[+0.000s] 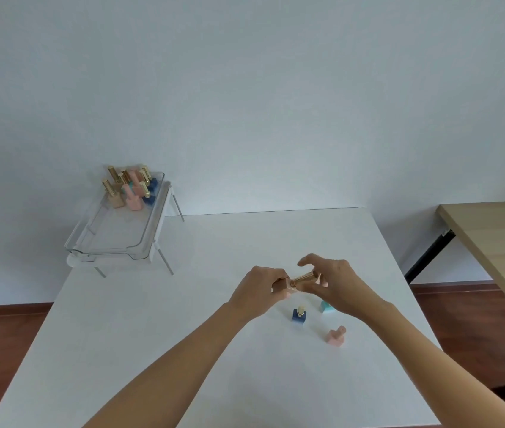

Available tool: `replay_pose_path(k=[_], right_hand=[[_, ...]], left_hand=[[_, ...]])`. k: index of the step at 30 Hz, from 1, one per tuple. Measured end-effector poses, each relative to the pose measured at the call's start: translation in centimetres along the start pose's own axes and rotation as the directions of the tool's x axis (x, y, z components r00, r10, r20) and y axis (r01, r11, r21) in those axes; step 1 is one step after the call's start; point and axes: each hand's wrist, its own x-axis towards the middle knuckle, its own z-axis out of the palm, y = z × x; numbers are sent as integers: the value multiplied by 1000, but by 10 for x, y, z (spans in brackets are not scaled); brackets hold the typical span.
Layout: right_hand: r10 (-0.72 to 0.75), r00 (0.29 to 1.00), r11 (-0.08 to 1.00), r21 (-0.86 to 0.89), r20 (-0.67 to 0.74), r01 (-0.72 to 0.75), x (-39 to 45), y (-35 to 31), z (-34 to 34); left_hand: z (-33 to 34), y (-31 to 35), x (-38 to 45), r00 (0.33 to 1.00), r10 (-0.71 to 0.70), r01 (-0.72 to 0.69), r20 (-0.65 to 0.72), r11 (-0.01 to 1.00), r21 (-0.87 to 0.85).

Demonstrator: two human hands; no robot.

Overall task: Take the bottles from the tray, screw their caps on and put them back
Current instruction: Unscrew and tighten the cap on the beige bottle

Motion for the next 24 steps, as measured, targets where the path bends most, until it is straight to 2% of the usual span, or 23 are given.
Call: replay_pose_path(k=[2,3,6,10,12,14,18,24], right_hand=[[-90,996,996,-5,-6,90,0,1,1],[-91,995,996,2,-35,91,0,1,1],[-25,997,999,23,-72,26,1,-1,5],[66,995,992,-105,-69,-73,6,-4,9],[92,994,990,-100,-51,-97,6,-3,10],[61,997,997,-35,-41,-62,4,-2,8],[-123,990,992,3,-71,123,1,-1,7],[-147,972,989,-15,-184,147,2,-1,10]], left_hand=[[-1,0,1,1000,-4,5,2,1000,-8],[-1,0,1,1000,-5,5,0,1000,-11],[0,1,1,1000,-1,1,-3,1000,-1],[0,1,0,1000,10,-10,3,1000,28],[0,1,-1,1000,8,-8,8,999,39],[-1,0,-1,1000,-5,5,5,1000,26],[-2,-3,-1,1000,-19,19,5,1000,3],[0,-2,2,1000,-19,19,9,1000,2]])
